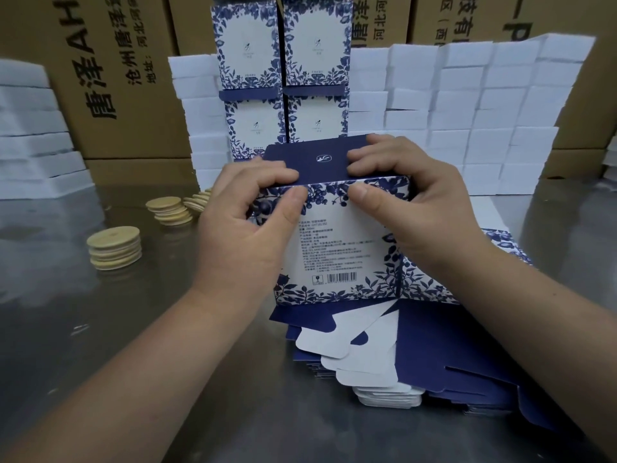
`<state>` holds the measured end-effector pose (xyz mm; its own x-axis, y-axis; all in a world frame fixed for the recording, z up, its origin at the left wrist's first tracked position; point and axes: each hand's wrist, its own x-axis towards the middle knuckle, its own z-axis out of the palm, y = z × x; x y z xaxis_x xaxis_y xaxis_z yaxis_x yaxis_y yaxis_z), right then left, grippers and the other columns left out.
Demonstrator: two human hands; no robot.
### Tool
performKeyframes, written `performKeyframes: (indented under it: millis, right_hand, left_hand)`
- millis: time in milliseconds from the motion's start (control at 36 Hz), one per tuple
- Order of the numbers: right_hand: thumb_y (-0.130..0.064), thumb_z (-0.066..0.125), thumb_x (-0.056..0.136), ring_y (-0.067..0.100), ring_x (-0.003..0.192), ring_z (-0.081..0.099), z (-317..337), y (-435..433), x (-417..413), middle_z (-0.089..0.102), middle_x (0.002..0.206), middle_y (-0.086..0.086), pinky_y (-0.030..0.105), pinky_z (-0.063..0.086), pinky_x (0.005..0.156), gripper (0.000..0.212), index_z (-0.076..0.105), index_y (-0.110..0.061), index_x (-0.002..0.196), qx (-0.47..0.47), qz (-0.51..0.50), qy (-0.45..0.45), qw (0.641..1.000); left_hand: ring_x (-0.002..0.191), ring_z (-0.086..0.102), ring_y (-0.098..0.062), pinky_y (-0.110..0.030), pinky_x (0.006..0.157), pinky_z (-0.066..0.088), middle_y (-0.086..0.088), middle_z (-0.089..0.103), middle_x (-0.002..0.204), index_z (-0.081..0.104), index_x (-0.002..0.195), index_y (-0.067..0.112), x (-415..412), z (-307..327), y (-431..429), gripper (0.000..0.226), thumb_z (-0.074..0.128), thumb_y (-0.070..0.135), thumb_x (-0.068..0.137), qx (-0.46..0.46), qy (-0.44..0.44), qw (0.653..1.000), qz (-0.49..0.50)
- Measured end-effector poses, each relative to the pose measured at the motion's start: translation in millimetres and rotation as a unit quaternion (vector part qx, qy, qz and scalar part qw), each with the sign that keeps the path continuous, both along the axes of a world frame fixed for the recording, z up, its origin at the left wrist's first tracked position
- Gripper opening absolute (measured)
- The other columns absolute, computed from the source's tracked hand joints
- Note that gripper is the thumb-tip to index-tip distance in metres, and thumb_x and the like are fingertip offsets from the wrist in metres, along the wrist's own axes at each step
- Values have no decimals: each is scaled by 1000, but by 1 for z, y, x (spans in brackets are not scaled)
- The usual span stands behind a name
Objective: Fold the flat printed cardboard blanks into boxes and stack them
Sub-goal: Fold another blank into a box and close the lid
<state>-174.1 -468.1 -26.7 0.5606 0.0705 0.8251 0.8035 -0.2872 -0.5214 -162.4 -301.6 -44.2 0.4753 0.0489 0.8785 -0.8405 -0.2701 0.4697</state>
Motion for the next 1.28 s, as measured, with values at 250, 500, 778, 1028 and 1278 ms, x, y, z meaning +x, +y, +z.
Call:
performKeyframes:
  millis: [250, 500, 778, 1028, 1278]
  right_hand:
    - [-19, 70, 73, -13, 105, 51, 0, -1, 3, 61, 96, -16, 9, 35, 93, 21, 60, -36, 81, -11, -12, -19, 1000]
    - [-18, 66, 75, -7, 108, 53, 4, 1, 1, 61, 91, -24, 16, 37, 101, 21, 60, -36, 82, -30, -16, -19, 999]
    - [-18, 62, 76, 0, 112, 55, 12, -9, -2, 65, 92, -22, 18, 40, 100, 17, 63, -34, 82, -54, 1, 26, 998]
    - [-26, 69, 71, -1, 83, 59, 15, 2, -3, 61, 80, -18, 13, 46, 74, 20, 56, -41, 72, -94, -72, -29, 992]
    - [-23, 68, 75, 6, 87, 59, 16, 3, -6, 61, 79, -15, 19, 47, 78, 15, 59, -36, 75, -108, -73, -42, 991]
  left_hand:
    - [95, 50, 16, -5, 87, 36, 15, 53, 95, 57, 88, 42, -3, 3, -2, 22, 65, 24, 77, 4, 3, 1000, 21]
    - [103, 54, 5, -9, 91, 40, 22, 56, 94, 58, 90, 40, -2, 5, 2, 23, 65, 23, 77, 6, -2, 999, 37]
    - [91, 48, 20, 1, 81, 36, 24, 51, 93, 56, 101, 42, -4, 7, 0, 28, 64, 32, 76, 63, 16, 996, 54]
    - [88, 56, -3, -13, 80, 44, 26, 52, 89, 59, 96, 35, -11, 12, -9, 20, 63, 29, 78, 75, -7, 994, 83]
    - [82, 58, -6, -17, 74, 46, 21, 55, 82, 57, 93, 41, -11, 12, -9, 20, 65, 28, 78, 72, -22, 994, 74]
